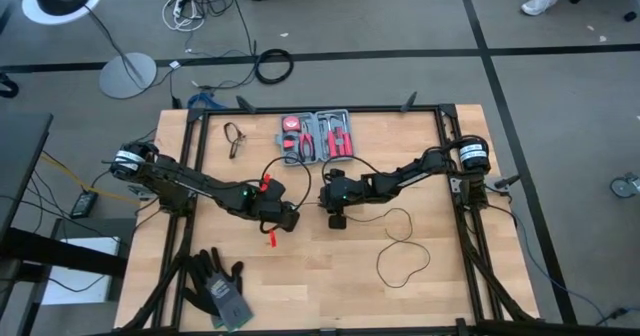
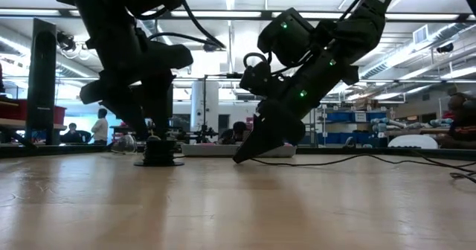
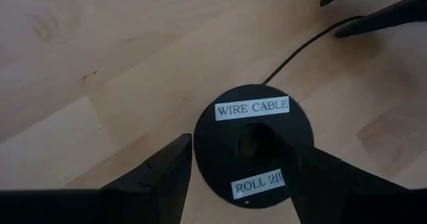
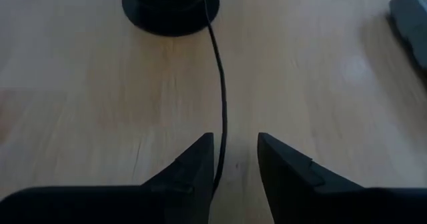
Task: Coil cords
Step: Uncoil the black wire from the black spool
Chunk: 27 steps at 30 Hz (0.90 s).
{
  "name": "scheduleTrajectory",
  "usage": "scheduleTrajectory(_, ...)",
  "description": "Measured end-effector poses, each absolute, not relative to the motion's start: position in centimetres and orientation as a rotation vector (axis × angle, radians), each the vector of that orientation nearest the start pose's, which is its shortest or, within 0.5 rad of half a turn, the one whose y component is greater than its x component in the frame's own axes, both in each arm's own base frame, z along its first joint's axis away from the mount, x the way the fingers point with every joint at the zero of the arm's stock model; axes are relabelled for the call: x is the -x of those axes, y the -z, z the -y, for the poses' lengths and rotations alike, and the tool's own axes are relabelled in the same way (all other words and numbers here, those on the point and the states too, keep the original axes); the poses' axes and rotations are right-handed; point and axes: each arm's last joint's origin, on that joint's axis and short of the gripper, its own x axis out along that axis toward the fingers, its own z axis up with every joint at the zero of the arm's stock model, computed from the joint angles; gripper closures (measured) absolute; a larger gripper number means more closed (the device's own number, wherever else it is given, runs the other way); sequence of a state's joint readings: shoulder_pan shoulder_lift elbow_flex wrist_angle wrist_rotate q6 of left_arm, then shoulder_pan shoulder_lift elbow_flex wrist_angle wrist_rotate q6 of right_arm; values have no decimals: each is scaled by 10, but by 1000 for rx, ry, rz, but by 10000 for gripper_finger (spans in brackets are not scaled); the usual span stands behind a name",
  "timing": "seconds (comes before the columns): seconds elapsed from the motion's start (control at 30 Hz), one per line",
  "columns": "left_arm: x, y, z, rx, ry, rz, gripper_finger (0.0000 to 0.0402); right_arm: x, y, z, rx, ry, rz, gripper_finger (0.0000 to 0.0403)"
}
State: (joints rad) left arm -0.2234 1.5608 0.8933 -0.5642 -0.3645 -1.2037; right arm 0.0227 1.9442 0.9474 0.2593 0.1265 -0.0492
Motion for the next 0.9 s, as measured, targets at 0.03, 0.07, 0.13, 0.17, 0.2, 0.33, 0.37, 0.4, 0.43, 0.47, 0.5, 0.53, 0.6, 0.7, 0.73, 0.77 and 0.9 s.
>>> scheduleTrajectory(0.03,-274,-173,52,702,-784,-920,179,-371,-111,-5,98,82,-739,290)
scheduleTrajectory(0.07,-275,-170,52,697,-790,-928,179,-371,-111,-5,98,82,-740,290)
scheduleTrajectory(0.13,-277,-166,52,693,-794,-937,179,-371,-111,-5,99,82,-746,290)
scheduleTrajectory(0.17,-278,-163,53,691,-797,-943,179,-371,-111,-5,98,82,-746,290)
scheduleTrajectory(0.2,-279,-162,53,693,-796,-940,179,-371,-111,-5,98,82,-745,290)
scheduleTrajectory(0.33,-279,-161,53,697,-800,-940,179,-369,-110,-5,97,82,-765,310)
scheduleTrajectory(0.37,-279,-161,53,696,-800,-940,179,-369,-109,-5,98,81,-776,324)
scheduleTrajectory(0.4,-279,-161,53,696,-801,-941,179,-368,-109,-5,98,79,-792,343)
scheduleTrajectory(0.43,-279,-161,53,695,-802,-943,179,-367,-109,-6,95,77,-807,366)
scheduleTrajectory(0.47,-278,-161,53,694,-803,-945,179,-365,-109,-7,91,80,-828,384)
scheduleTrajectory(0.5,-278,-161,53,692,-807,-949,179,-363,-109,-9,83,81,-850,392)
scheduleTrajectory(0.53,-277,-161,53,690,-810,-954,179,-361,-110,-11,72,82,-875,392)
scheduleTrajectory(0.6,-277,-160,53,693,-813,-963,179,-353,-115,-16,63,75,-937,393)
scheduleTrajectory(0.7,-274,-160,52,695,-826,-986,179,-335,-128,-28,65,28,-1056,398)
scheduleTrajectory(0.73,-273,-159,52,692,-830,-997,179,-327,-133,-32,58,8,-1096,398)
scheduleTrajectory(0.77,-272,-159,52,690,-833,-1006,179,-318,-139,-37,47,-15,-1146,397)
scheduleTrajectory(0.9,-271,-159,52,691,-836,-1020,179,-284,-167,-50,-31,-110,-1304,400)
